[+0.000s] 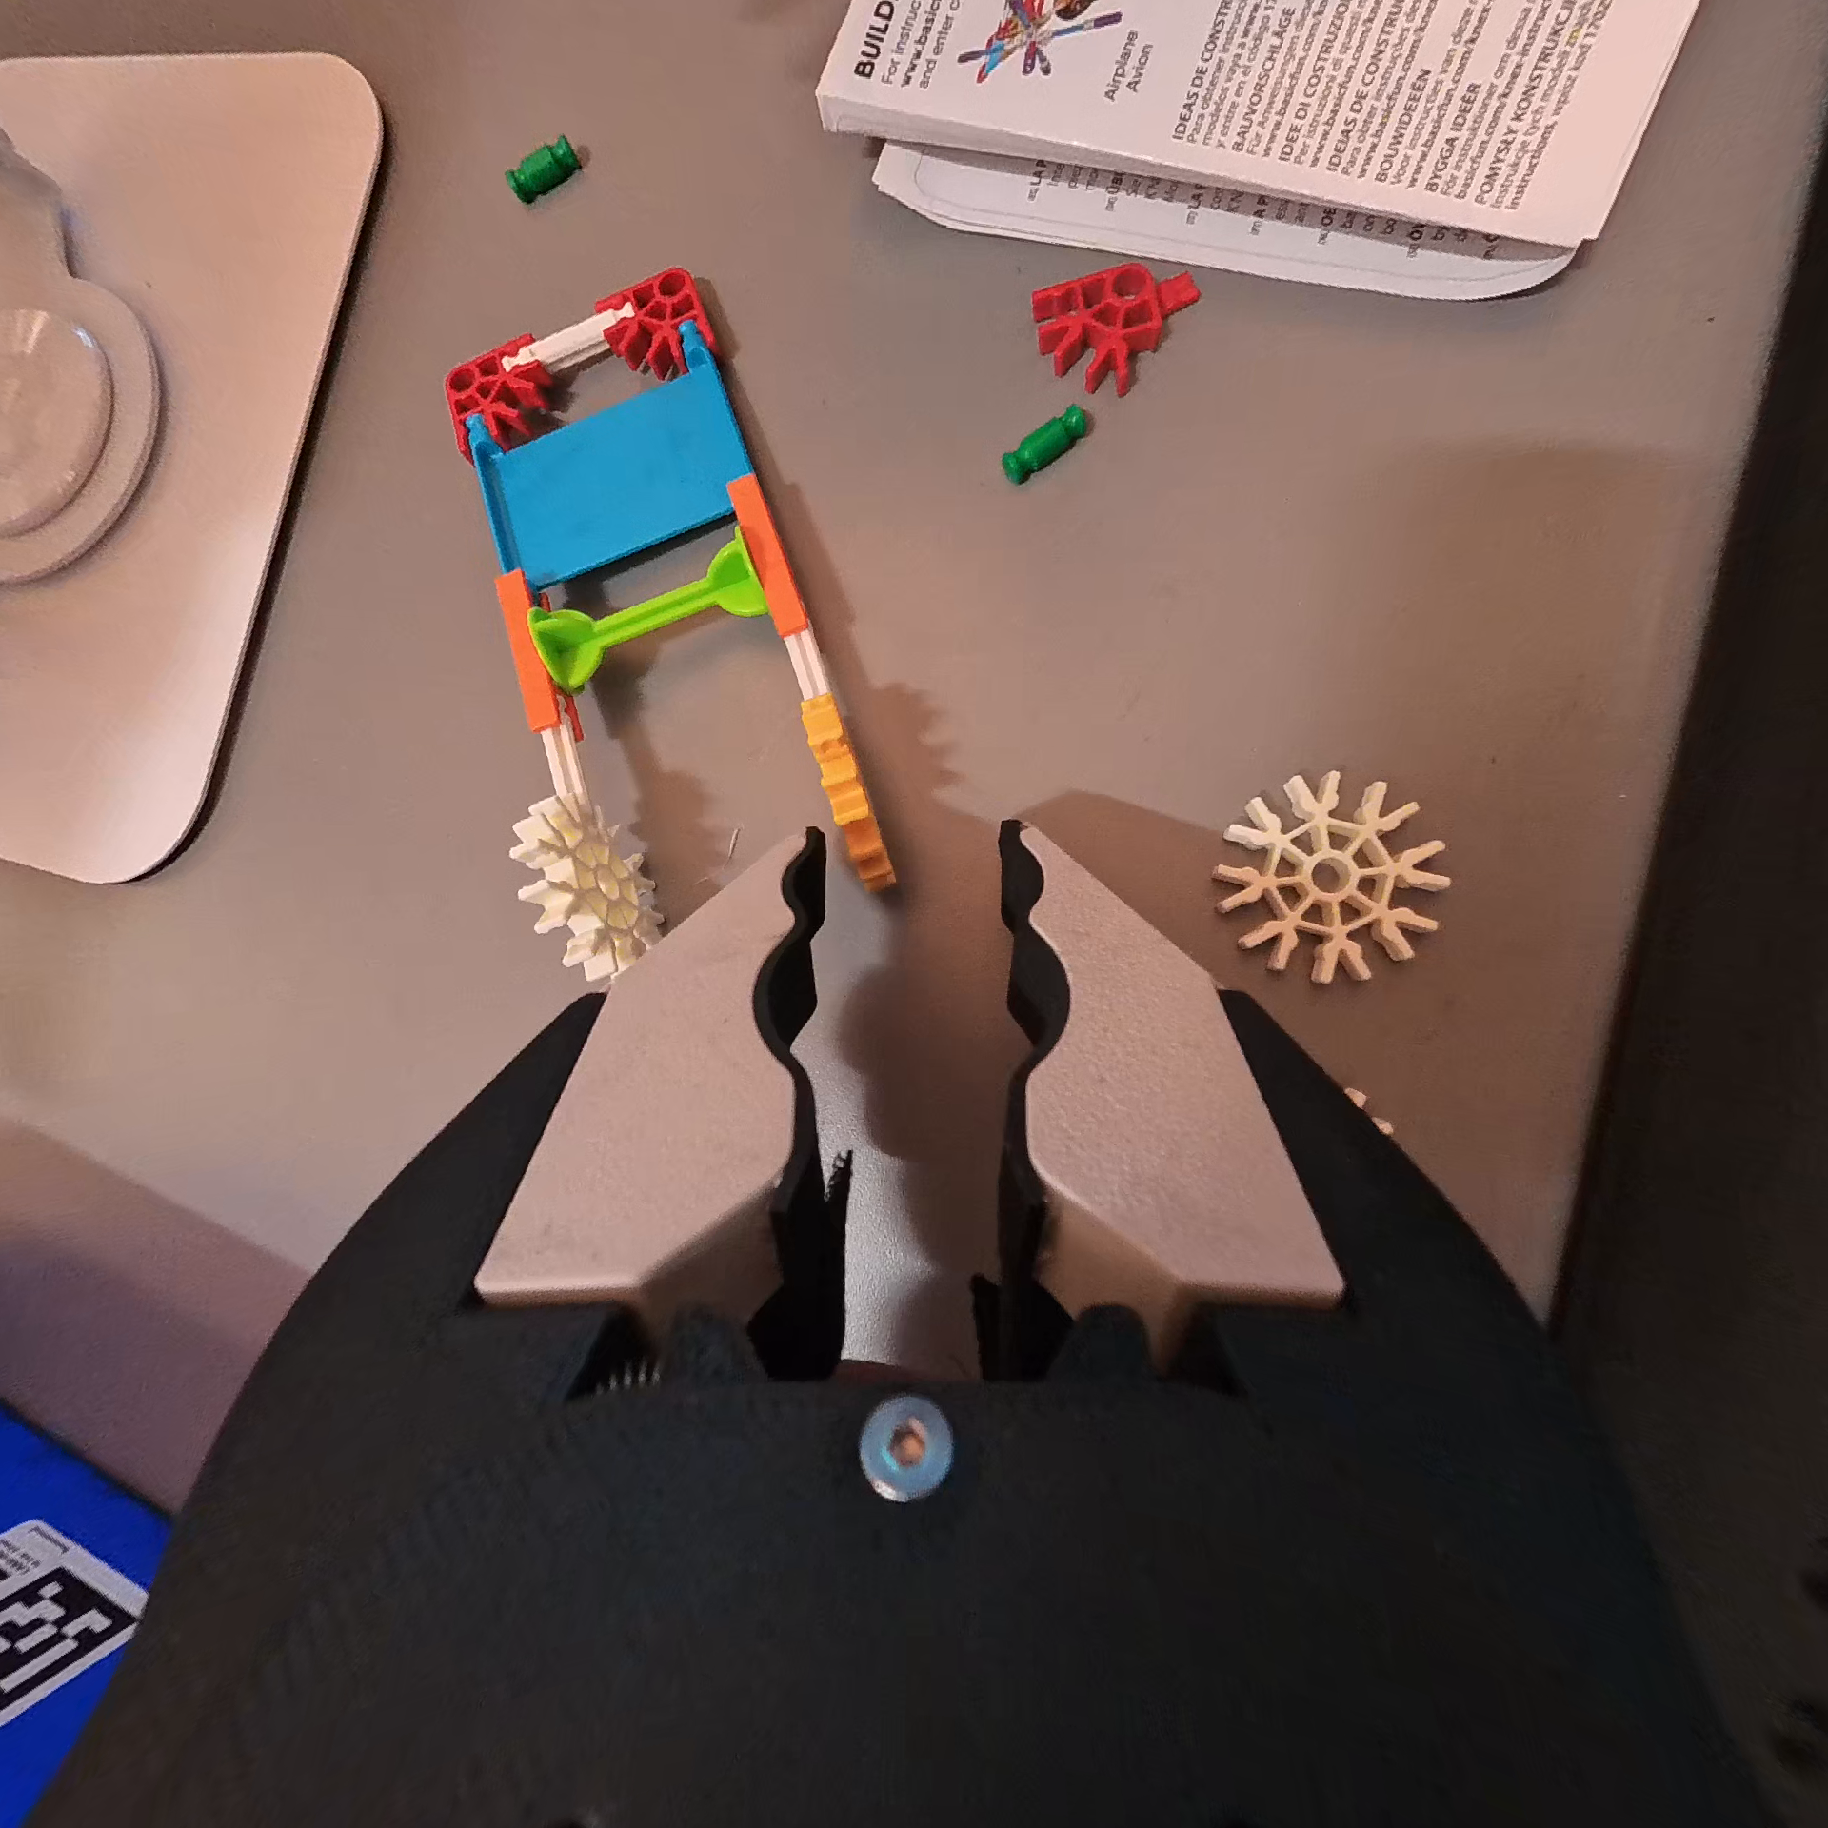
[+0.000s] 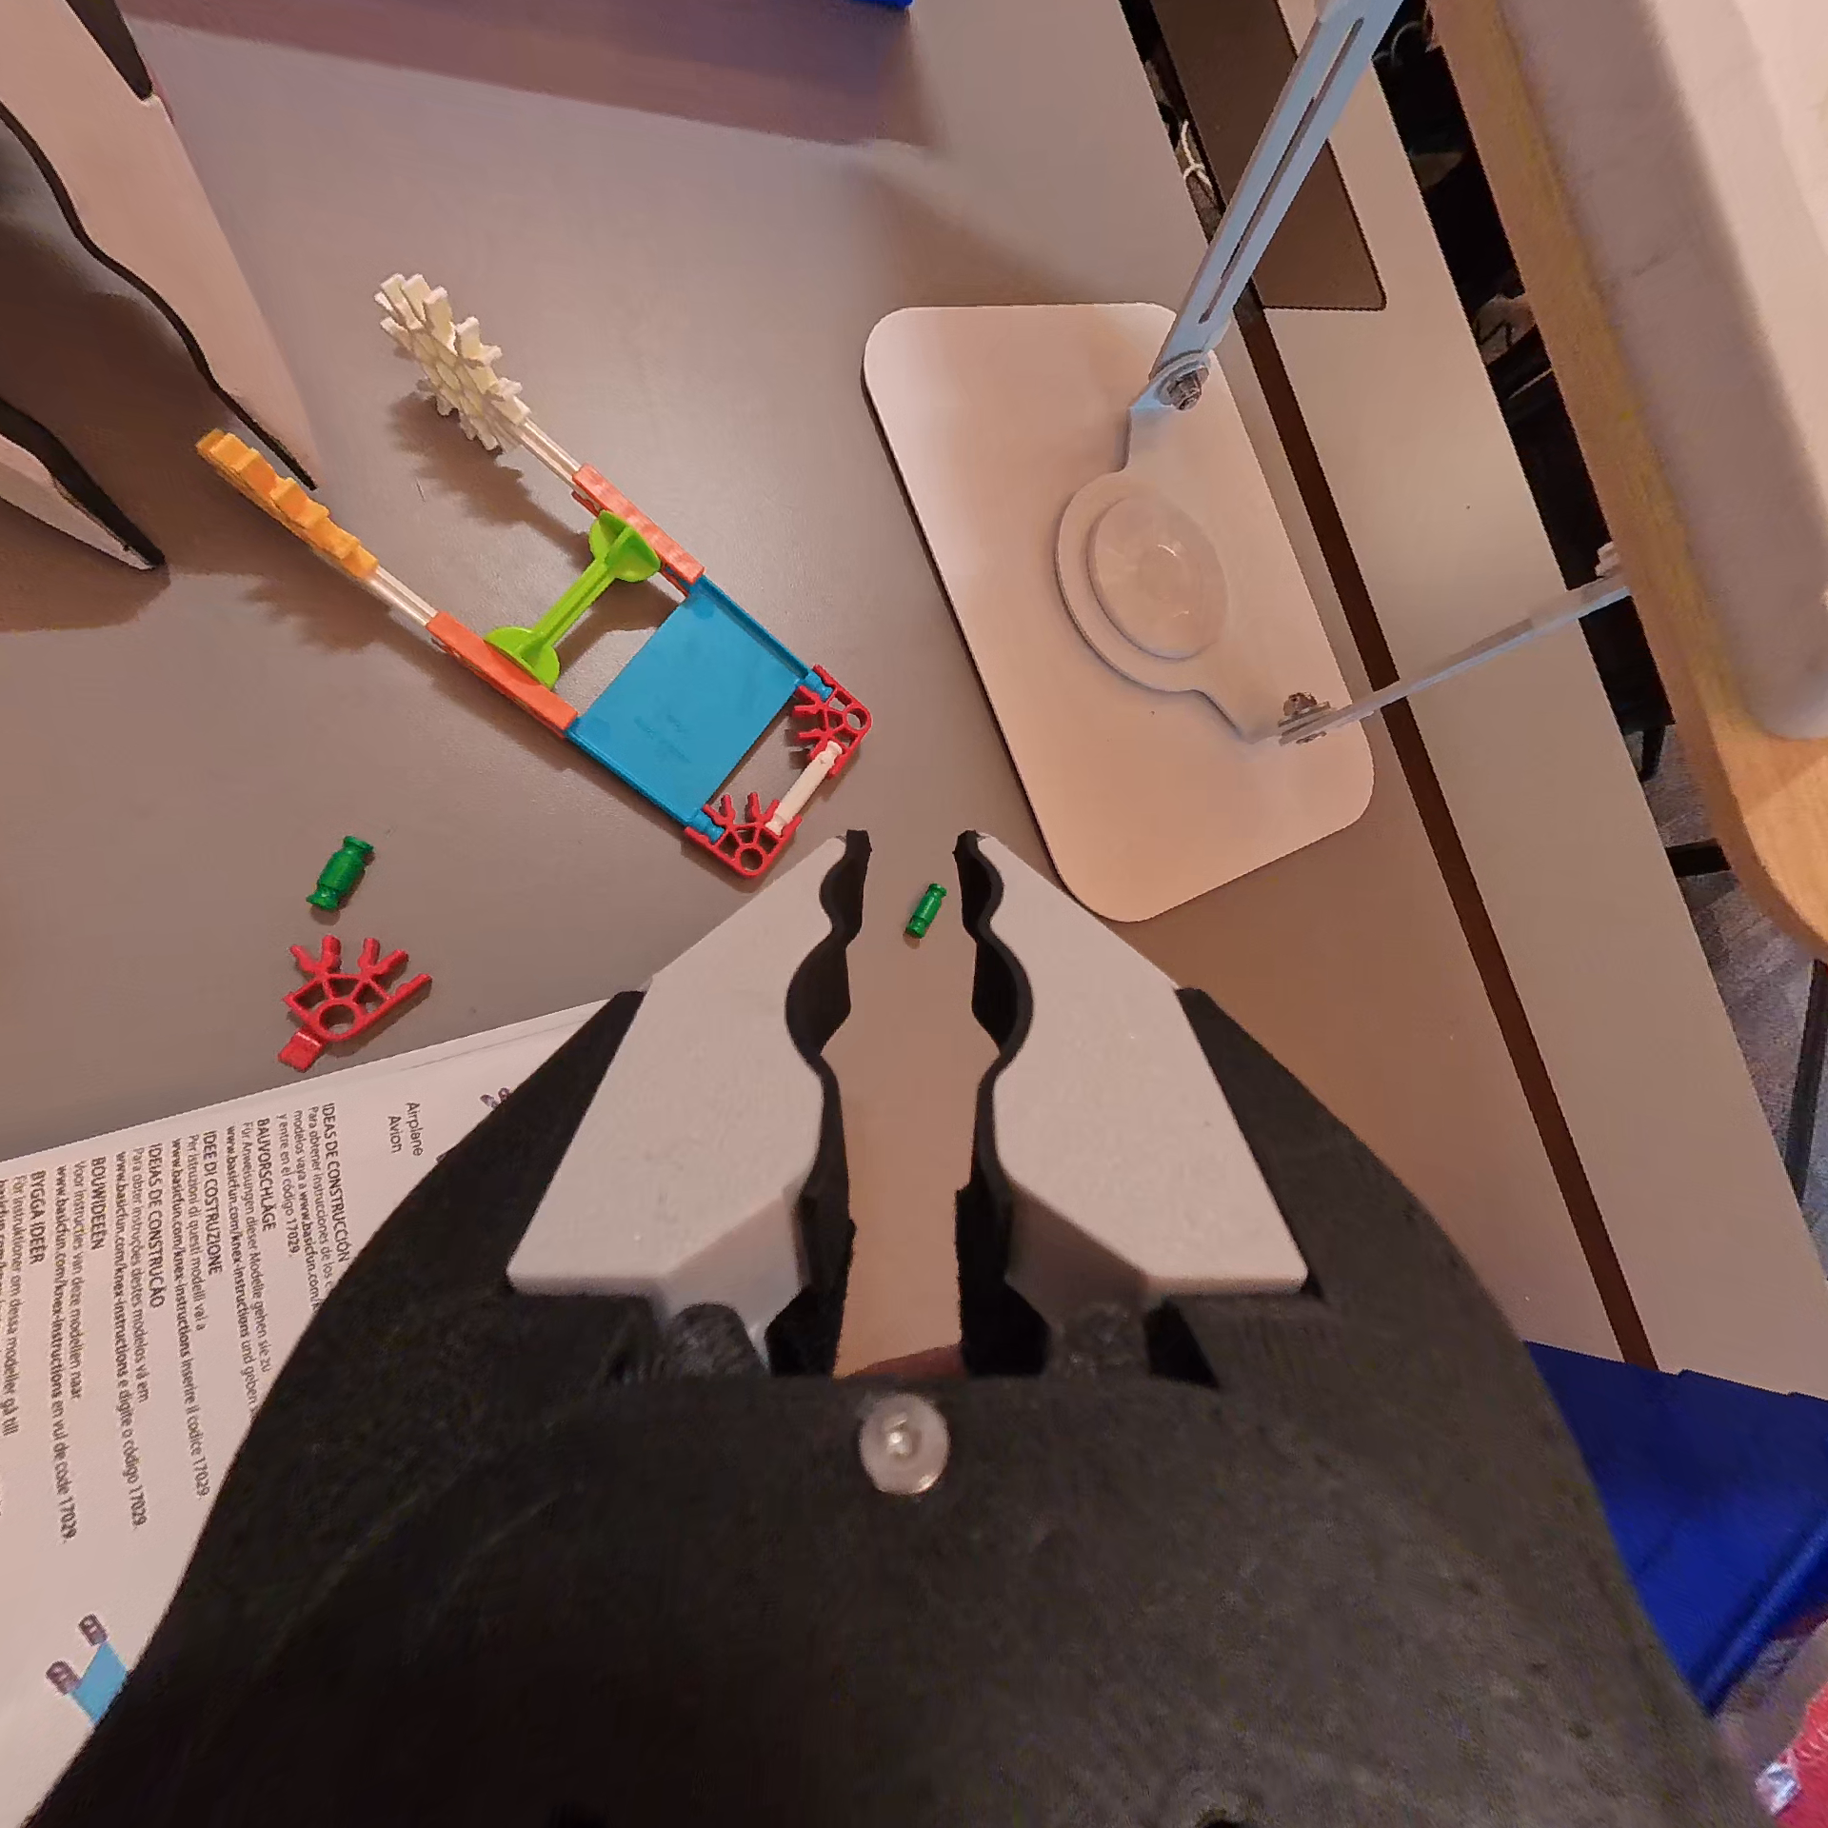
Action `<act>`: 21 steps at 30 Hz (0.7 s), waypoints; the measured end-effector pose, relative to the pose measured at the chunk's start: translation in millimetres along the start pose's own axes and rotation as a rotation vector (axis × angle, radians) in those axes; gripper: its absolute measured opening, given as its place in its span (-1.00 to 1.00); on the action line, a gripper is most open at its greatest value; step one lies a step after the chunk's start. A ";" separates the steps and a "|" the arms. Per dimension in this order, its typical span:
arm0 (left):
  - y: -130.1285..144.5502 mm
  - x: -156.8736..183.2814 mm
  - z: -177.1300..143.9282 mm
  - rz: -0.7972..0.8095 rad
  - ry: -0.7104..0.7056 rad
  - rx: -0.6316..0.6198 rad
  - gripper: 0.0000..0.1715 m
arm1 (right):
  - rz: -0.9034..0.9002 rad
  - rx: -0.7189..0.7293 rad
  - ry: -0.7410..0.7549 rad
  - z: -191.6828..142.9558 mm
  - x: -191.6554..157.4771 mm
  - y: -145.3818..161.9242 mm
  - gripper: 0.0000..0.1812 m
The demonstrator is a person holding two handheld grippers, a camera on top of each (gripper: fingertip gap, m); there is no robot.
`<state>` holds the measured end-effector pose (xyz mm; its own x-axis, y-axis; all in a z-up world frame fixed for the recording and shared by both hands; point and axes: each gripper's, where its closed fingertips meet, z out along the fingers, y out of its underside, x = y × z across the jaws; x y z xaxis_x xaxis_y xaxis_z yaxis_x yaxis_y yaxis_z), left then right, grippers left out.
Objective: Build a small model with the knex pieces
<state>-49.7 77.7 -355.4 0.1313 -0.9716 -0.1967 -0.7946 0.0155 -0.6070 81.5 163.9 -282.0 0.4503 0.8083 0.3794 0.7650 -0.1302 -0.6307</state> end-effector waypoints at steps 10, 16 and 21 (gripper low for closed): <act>-0.6 0.9 0.9 0.004 0.003 0.003 -0.62 | 0.000 -0.006 0.002 1.2 0.8 1.9 -0.81; -0.8 0.9 1.1 0.004 0.003 0.005 -0.62 | 0.015 -0.001 0.009 -0.8 3.2 2.2 -0.81; -1.0 0.3 1.4 0.002 0.004 0.010 -0.62 | 0.037 0.009 0.022 -2.8 7.0 1.3 -0.81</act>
<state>-48.0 77.7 -355.9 0.1275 -0.9725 -0.1950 -0.7887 0.0197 -0.6144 86.9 167.8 -278.3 0.4888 0.7899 0.3703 0.7433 -0.1549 -0.6507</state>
